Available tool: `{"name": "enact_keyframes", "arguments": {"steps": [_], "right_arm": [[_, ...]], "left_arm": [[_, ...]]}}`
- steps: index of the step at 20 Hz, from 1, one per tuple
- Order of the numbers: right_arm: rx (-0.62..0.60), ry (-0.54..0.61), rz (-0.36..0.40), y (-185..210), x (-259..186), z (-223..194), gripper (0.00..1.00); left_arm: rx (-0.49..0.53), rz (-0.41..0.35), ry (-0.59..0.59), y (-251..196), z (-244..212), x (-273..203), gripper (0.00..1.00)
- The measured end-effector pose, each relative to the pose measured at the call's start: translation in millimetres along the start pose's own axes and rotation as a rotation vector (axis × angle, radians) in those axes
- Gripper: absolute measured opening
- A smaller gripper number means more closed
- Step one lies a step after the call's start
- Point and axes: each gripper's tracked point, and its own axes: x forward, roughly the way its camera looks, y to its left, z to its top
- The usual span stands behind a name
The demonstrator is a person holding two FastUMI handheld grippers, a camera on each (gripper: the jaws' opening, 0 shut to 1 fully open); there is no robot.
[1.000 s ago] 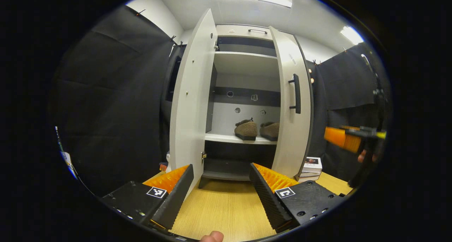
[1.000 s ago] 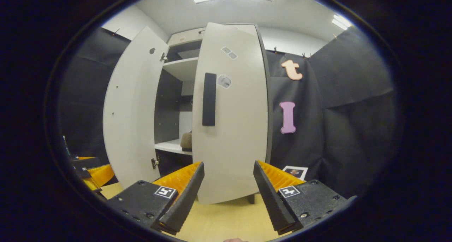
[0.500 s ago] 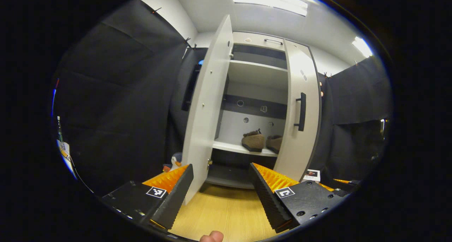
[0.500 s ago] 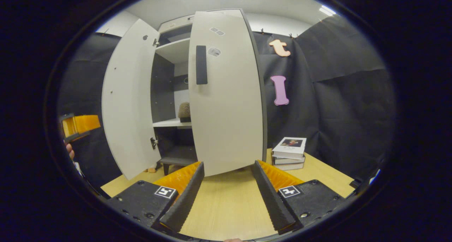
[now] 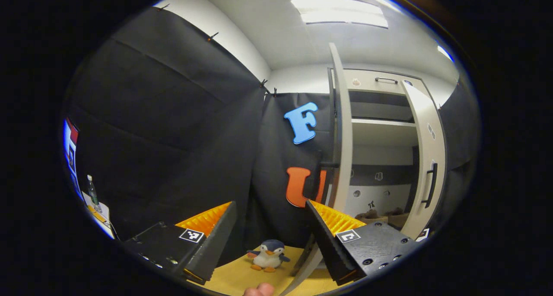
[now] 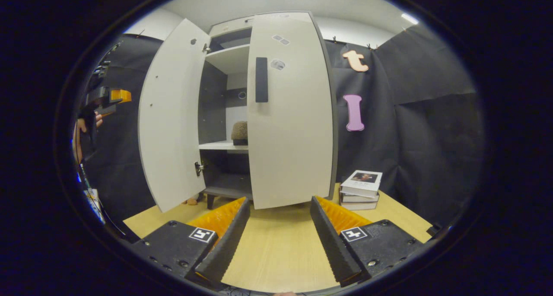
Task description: Grab one shoe with the right hand and put it into the shoe cabinet, grab the other shoe with the left hand and put it into the shoe cabinet; then close the right door with the right hand and the left door with the left hand.
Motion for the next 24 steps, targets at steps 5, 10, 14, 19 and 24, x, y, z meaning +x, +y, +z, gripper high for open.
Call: {"name": "enact_keyframes", "arguments": {"steps": [5,10,14,19,24], "right_arm": [[0.016,-0.023,-0.012,-1.3,0.8,11.2,0.91],[0.003,-0.022,-0.027,-9.4,4.9,10.3,0.91],[0.014,-0.017,-0.022,-7.5,12.9,10.5,0.91],[-0.011,-0.037,0.0,-0.6,19.1,17.5,0.91],[-0.01,-0.033,0.001,-2.3,18.0,16.0,0.91]], "left_arm": [[0.019,0.022,0.029,4.0,-10.1,24.3,0.95],[-0.005,-0.021,0.047,-0.8,-18.7,38.5,0.95],[-0.022,-0.075,0.085,-9.6,-22.8,31.3,0.94],[-0.005,-0.136,0.092,-30.1,-23.9,18.6,0.94],[-0.012,-0.178,0.085,-63.0,-26.2,7.7,0.94]]}}
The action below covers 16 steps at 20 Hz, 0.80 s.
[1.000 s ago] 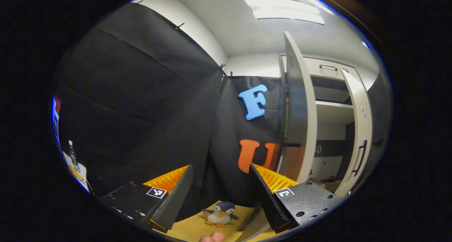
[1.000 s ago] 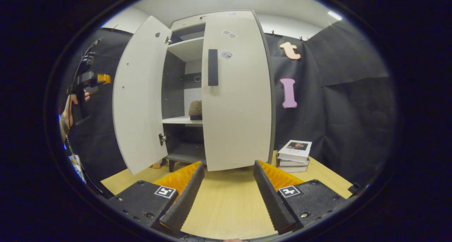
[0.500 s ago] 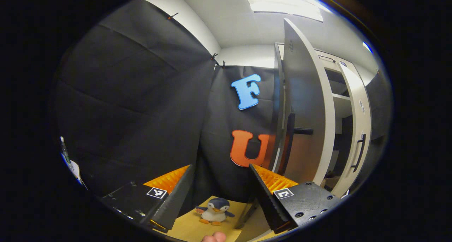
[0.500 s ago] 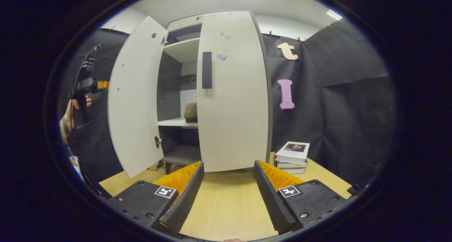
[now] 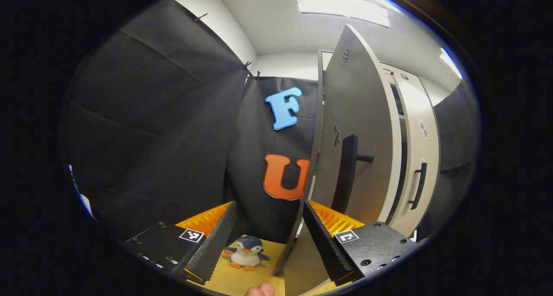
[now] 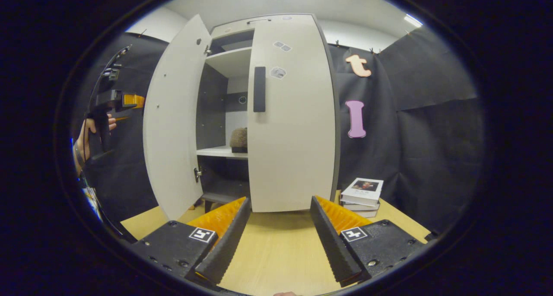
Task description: Grab one shoe with the right hand and put it into the shoe cabinet, grab the other shoe with the left hand and put it into the shoe cabinet; then close the right door with the right hand and the left door with the left hand.
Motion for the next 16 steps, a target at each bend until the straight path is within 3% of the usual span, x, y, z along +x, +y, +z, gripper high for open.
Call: {"name": "enact_keyframes", "arguments": {"steps": [3,9,12,16], "right_arm": [[-0.011,-0.012,-0.026,-8.2,-3.6,3.8,0.91],[0.0,-0.016,-0.07,-28.0,-7.8,6.9,0.91],[-0.001,-0.016,-0.089,-36.6,-11.9,6.3,0.91],[0.004,-0.02,-0.125,-49.0,-18.3,7.3,0.91]], "left_arm": [[0.004,-0.029,-0.004,-13.6,-1.8,0.0,0.94],[-0.092,-0.135,0.024,-61.2,-15.0,5.9,0.94],[-0.053,-0.193,-0.005,-90.3,-20.6,18.2,0.94],[-0.024,-0.219,0.041,-104.1,-45.8,28.2,0.94]]}}
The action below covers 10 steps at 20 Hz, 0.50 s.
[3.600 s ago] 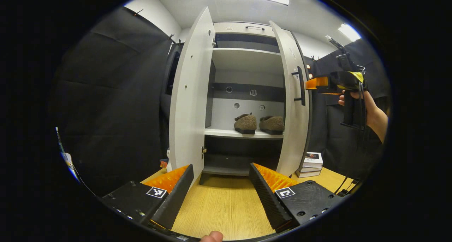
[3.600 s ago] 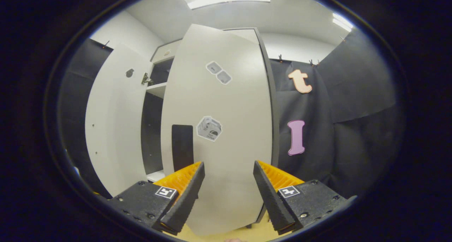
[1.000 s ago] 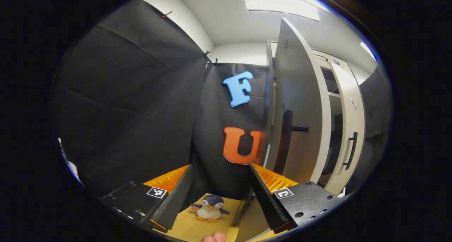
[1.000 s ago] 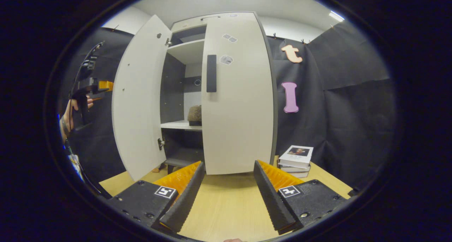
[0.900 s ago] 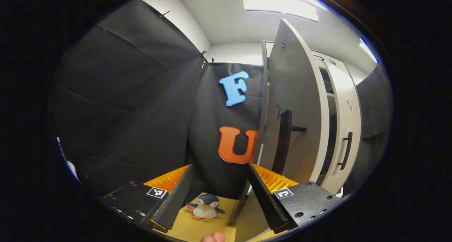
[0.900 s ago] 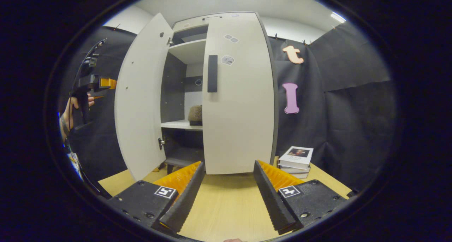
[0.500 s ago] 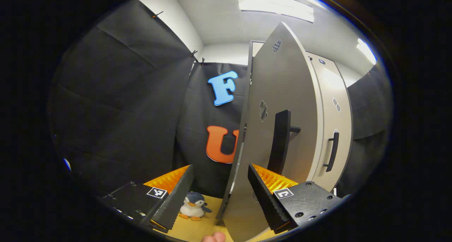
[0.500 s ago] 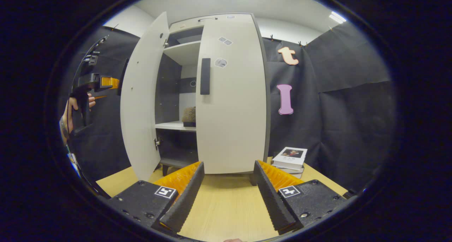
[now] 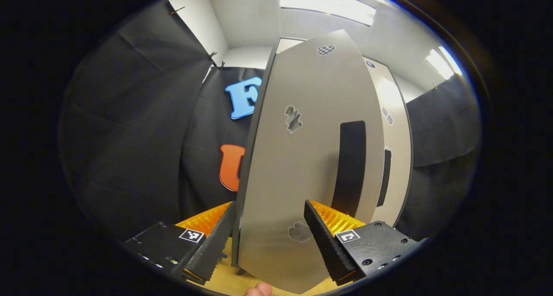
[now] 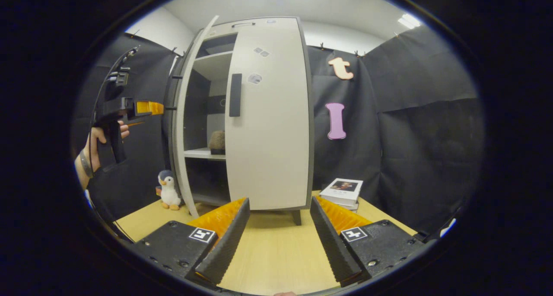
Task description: Grab one shoe with the right hand and put it into the shoe cabinet, grab the other shoe with the left hand and put it into the shoe cabinet; then close the right door with the right hand and the left door with the left hand.
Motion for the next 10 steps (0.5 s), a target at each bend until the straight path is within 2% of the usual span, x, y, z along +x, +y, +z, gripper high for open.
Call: {"name": "enact_keyframes", "arguments": {"steps": [7,10], "right_arm": [[0.01,0.008,-0.033,-17.3,3.3,0.4,0.91],[0.011,0.009,-0.015,-12.6,8.8,1.0,0.91]], "left_arm": [[0.008,0.012,0.018,0.4,-8.4,-8.6,0.94],[0.022,-0.001,0.015,-5.0,-7.6,-41.2,0.94]]}}
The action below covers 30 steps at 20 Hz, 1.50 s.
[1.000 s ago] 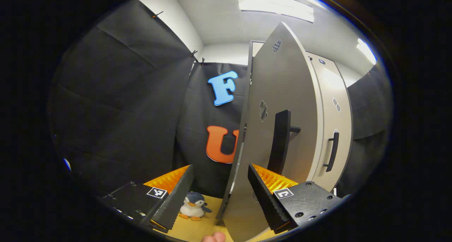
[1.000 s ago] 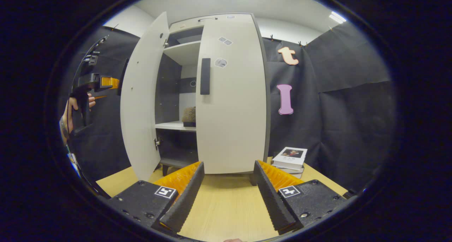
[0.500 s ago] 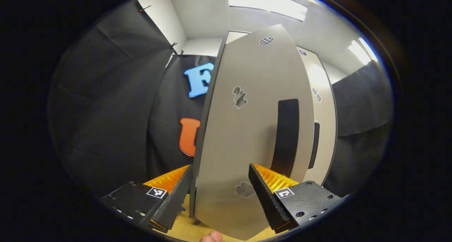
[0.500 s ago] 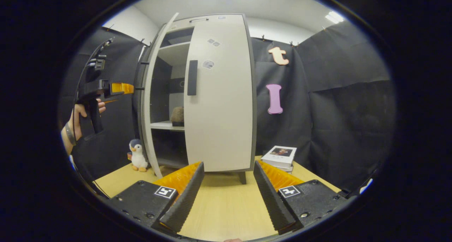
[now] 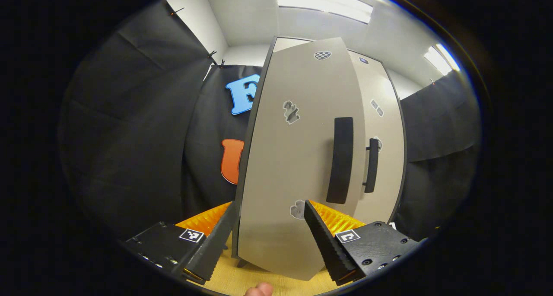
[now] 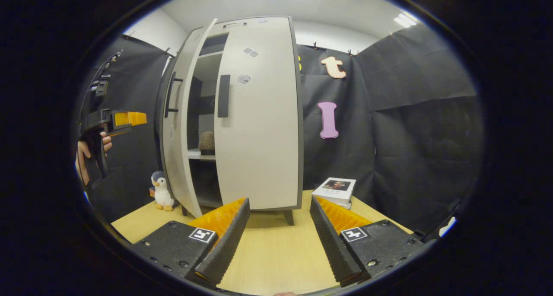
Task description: Grab one shoe with the right hand and put it into the shoe cabinet, grab the other shoe with the left hand and put it into the shoe cabinet; then close the right door with the right hand and the left door with the left hand.
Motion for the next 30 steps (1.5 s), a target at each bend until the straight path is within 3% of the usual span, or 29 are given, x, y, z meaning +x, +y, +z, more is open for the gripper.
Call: {"name": "enact_keyframes", "arguments": {"steps": [9,16,30], "right_arm": [[-0.02,0.027,0.079,32.7,-0.9,-12.6,0.91],[-0.033,0.072,0.134,46.6,-3.4,-33.1,0.91],[-0.025,0.065,0.126,36.5,-10.8,-31.6,0.91]], "left_arm": [[-0.056,-0.032,0.053,-41.6,-40.2,-74.4,0.94],[-0.033,-0.085,0.113,-84.5,-78.2,-117.2,0.94],[-0.008,-0.105,0.099,-100.5,-80.4,-135.0,0.94]]}}
